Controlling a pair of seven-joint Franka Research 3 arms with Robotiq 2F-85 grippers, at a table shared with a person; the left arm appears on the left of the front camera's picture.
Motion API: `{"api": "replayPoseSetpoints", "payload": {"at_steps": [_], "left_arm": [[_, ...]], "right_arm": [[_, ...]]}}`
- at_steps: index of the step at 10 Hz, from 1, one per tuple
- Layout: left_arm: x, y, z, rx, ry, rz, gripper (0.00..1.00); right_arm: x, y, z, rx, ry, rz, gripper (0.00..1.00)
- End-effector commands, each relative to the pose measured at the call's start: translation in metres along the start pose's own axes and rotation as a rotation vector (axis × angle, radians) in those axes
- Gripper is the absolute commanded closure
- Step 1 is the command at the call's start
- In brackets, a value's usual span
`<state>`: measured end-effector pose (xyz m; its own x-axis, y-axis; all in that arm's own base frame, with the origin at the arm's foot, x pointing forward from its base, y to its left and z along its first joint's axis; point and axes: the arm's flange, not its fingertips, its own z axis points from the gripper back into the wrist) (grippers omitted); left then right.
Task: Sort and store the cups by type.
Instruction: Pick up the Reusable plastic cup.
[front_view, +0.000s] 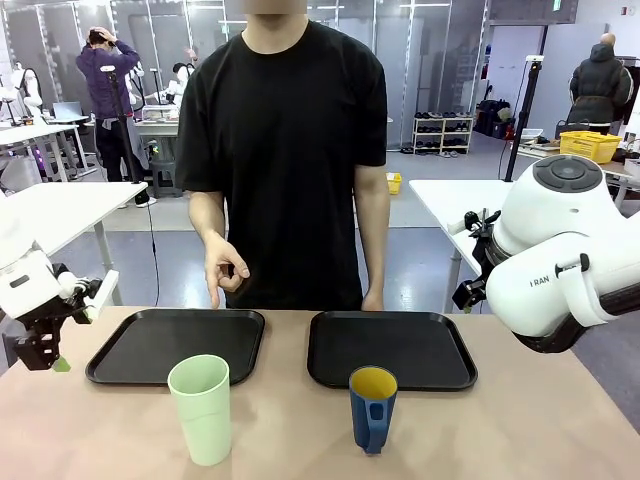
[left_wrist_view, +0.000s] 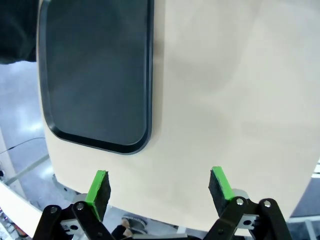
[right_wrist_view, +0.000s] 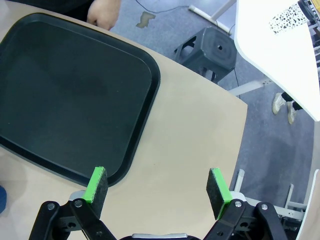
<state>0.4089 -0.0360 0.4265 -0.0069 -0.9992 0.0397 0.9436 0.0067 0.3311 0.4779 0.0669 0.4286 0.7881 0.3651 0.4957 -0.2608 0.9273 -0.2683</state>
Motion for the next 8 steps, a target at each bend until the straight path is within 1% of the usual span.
{"api": "replayPoseSetpoints", "payload": {"at_steps": [1, 4, 5, 6, 7, 8], "left_arm": [[0.004, -0.002, 0.004, -0.005, 0.002, 0.0, 0.0], [0.005, 0.0, 0.002, 0.002, 0.007, -0.003, 0.0], [0.009, 0.001, -0.005, 0.033, -0.052, -0.014, 0.0], [0.01, -0.001, -0.012, -0.014, -0.273, 0.0, 0.0], [0.007, -0.006, -0.02, -0.024, -0.245, -0.053, 0.0], [0.006, -0.012, -0.027, -0.062, -0.281, -0.089, 0.0]], "right_arm": [[0.001, 0.0, -0.002, -0.008, 0.0, 0.014, 0.0], [0.001, 0.0, -0.002, -0.008, 0.0, 0.014, 0.0], [0.001, 0.0, -0.002, -0.008, 0.0, 0.014, 0.0], [0.001, 0.0, -0.002, -0.008, 0.0, 0.014, 0.0], [0.001, 0.0, -0.002, -0.008, 0.0, 0.014, 0.0], [0.001, 0.0, -0.002, -0.008, 0.0, 0.014, 0.0]]}}
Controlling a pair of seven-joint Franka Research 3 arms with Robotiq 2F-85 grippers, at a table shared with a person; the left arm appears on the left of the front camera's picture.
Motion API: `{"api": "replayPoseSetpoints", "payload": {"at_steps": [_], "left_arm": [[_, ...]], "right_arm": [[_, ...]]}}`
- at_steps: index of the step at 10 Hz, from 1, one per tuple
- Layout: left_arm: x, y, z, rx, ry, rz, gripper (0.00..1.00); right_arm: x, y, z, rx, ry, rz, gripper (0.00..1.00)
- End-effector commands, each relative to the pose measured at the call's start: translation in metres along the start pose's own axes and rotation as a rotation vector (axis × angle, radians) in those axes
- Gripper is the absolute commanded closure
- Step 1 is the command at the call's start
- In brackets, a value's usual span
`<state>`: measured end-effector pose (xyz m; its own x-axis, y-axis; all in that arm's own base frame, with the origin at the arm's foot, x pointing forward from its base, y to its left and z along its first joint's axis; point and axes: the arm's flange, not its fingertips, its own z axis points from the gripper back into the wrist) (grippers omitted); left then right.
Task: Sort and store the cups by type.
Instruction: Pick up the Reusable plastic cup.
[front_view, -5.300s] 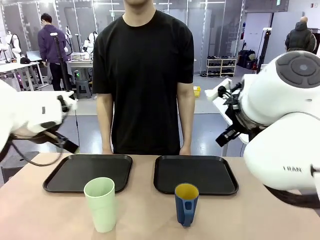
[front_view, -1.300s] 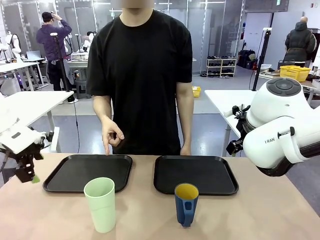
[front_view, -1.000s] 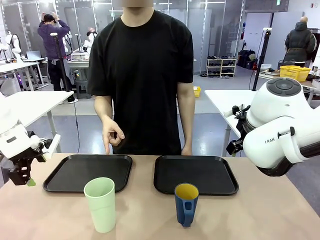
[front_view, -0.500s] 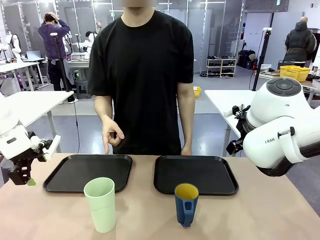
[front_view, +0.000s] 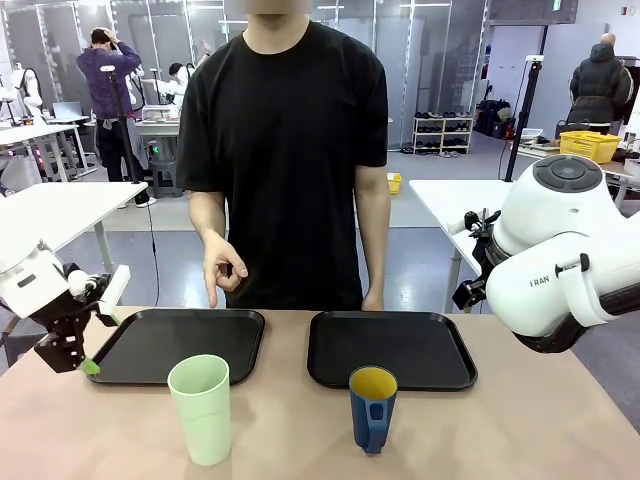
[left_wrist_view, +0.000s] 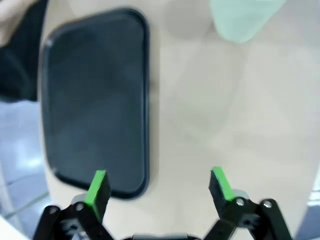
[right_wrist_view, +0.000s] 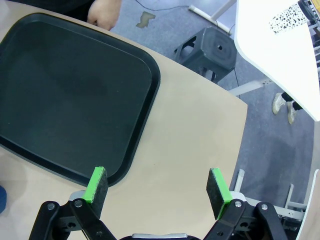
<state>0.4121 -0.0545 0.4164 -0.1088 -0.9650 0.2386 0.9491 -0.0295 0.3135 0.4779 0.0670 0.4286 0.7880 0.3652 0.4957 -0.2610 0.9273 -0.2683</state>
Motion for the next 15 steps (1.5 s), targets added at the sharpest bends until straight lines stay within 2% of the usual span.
{"api": "replayPoseSetpoints", "payload": {"at_steps": [1, 3, 4, 7, 9, 10, 13, 14, 15], "left_arm": [[-0.017, -0.016, -0.02, -0.069, -0.101, -0.075, 0.0], [-0.03, -0.018, -0.036, -0.069, -0.187, -0.138, 0.0], [-0.039, -0.022, -0.045, -0.09, -0.299, -0.179, 0.0], [-0.054, -0.03, -0.063, -0.094, -0.589, -0.18, 0.0], [-0.06, -0.034, -0.081, -0.107, -0.646, -0.135, 0.0], [-0.062, -0.035, -0.087, -0.104, -0.74, -0.134, 0.0], [-0.066, -0.036, -0.099, -0.048, -0.753, -0.088, 0.0], [-0.051, -0.042, -0.074, -0.125, -0.72, -0.102, 0.0], [-0.051, -0.042, -0.074, -0.125, -0.72, -0.102, 0.0]], "right_arm": [[0.001, 0.0, -0.002, -0.008, 0.0, 0.014, 0.0], [0.001, 0.0, -0.002, -0.008, 0.0, 0.014, 0.0], [0.001, 0.0, -0.002, -0.008, 0.0, 0.014, 0.0], [0.001, 0.0, -0.002, -0.008, 0.0, 0.014, 0.0], [0.001, 0.0, -0.002, -0.008, 0.0, 0.014, 0.0], [0.001, 0.0, -0.002, -0.008, 0.0, 0.014, 0.0], [0.001, 0.0, -0.002, -0.008, 0.0, 0.014, 0.0], [0.001, 0.0, -0.002, -0.008, 0.0, 0.014, 0.0], [0.001, 0.0, -0.002, -0.008, 0.0, 0.014, 0.0]]}}
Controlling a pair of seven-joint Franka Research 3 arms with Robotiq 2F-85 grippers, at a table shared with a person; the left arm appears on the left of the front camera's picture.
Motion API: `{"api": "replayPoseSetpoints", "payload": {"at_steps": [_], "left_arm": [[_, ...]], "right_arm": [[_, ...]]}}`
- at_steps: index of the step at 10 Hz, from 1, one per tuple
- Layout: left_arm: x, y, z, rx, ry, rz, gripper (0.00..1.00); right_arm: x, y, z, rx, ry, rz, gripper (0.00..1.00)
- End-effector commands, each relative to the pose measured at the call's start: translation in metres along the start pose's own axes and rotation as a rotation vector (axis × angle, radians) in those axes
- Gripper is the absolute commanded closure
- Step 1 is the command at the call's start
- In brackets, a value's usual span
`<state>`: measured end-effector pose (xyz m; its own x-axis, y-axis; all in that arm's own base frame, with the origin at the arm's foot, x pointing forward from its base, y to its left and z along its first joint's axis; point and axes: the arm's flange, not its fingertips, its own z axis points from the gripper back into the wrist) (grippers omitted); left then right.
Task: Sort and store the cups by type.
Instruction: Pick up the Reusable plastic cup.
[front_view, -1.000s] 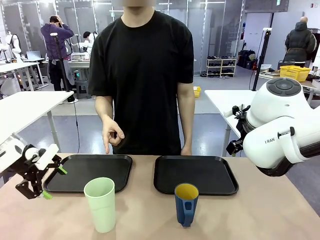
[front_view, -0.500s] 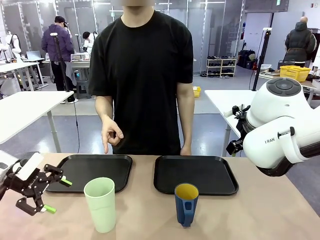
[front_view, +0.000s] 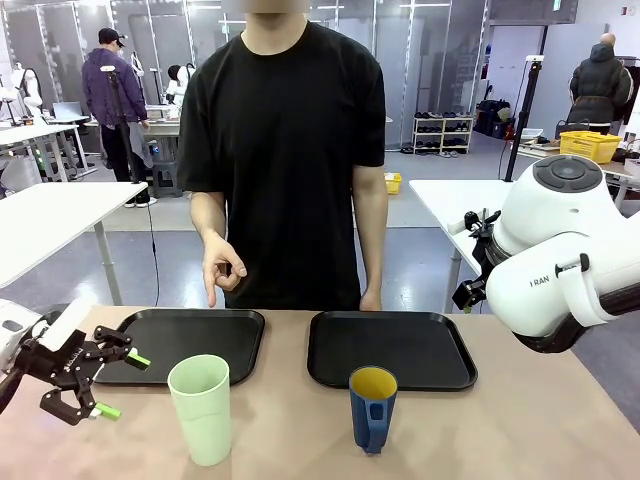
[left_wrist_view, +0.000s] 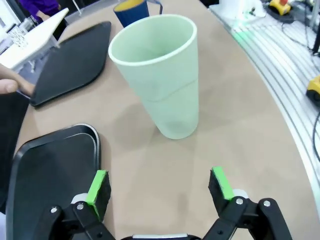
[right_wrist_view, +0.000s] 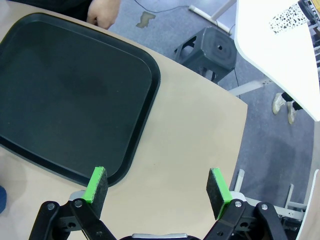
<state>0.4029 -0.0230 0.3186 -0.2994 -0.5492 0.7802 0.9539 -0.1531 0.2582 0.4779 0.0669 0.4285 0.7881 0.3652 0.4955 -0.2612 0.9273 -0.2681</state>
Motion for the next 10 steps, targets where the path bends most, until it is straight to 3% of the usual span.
{"api": "replayPoseSetpoints", "payload": {"at_steps": [1, 4, 10], "left_arm": [[0.005, -0.002, 0.003, -0.016, 0.003, -0.027, 0.0], [-0.004, 0.005, -0.006, -0.012, 0.0, 0.001, 0.0], [-0.013, 0.017, -0.031, -0.055, -0.138, -0.023, 0.0]], "right_arm": [[0.001, 0.0, -0.002, -0.008, 0.0, 0.014, 0.0], [0.001, 0.0, -0.002, -0.008, 0.0, 0.014, 0.0], [0.001, 0.0, -0.002, -0.008, 0.0, 0.014, 0.0]]}}
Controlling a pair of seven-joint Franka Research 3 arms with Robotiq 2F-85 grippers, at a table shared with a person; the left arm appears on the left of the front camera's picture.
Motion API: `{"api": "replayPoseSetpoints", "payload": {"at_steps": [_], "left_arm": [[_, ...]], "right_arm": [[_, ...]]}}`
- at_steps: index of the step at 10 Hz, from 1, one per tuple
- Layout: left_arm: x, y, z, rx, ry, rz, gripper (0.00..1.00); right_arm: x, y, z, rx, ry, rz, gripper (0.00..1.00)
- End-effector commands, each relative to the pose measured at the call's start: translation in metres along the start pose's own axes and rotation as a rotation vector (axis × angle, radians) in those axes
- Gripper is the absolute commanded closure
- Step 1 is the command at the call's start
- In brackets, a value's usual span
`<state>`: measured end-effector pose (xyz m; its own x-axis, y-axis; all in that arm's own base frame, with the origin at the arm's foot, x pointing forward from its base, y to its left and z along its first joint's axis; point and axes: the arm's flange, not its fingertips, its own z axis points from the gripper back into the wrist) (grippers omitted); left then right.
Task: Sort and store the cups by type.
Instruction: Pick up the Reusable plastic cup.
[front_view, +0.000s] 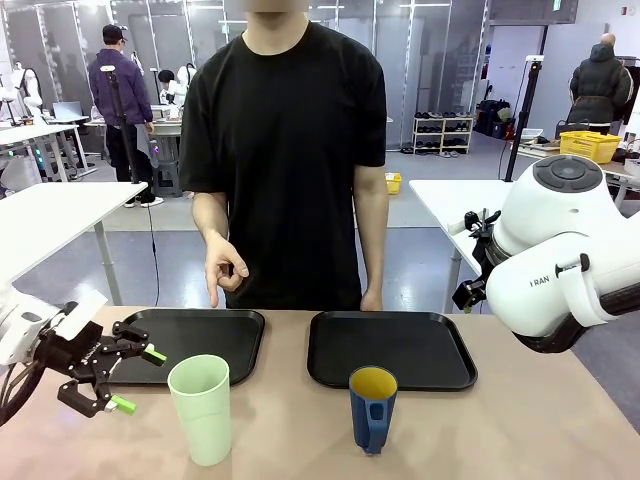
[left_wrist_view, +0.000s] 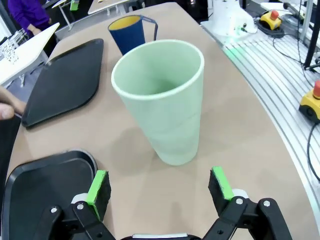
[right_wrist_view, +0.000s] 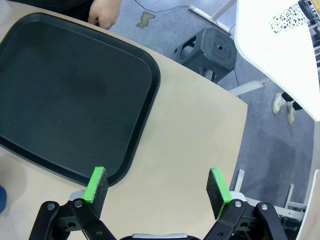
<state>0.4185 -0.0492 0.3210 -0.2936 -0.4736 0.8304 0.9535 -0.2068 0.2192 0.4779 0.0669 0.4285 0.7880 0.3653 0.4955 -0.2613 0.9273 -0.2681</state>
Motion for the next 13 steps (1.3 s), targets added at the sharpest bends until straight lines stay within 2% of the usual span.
{"api": "replayPoseSetpoints", "payload": {"at_steps": [1, 5, 7, 11, 12, 13], "left_arm": [[-0.027, -0.001, -0.014, 0.005, -0.051, -0.03, 0.0], [-0.036, 0.011, -0.031, -0.008, -0.076, -0.015, 0.0], [-0.045, 0.015, -0.031, -0.02, -0.078, -0.023, 0.0], [-0.072, 0.024, -0.022, -0.026, -0.146, -0.033, 0.0], [-0.028, 0.029, -0.022, -0.043, -0.064, 0.03, 0.0], [-0.028, 0.029, -0.022, -0.043, -0.064, 0.03, 0.0]], "right_arm": [[0.001, 0.0, -0.002, -0.008, 0.0, 0.013, 0.0], [0.001, 0.0, -0.002, -0.008, 0.0, 0.013, 0.0], [0.001, 0.0, -0.002, -0.008, 0.0, 0.013, 0.0], [0.001, 0.0, -0.002, -0.008, 0.0, 0.013, 0.0], [0.001, 0.0, -0.002, -0.008, 0.0, 0.013, 0.0], [0.001, 0.0, -0.002, -0.008, 0.0, 0.013, 0.0]]}}
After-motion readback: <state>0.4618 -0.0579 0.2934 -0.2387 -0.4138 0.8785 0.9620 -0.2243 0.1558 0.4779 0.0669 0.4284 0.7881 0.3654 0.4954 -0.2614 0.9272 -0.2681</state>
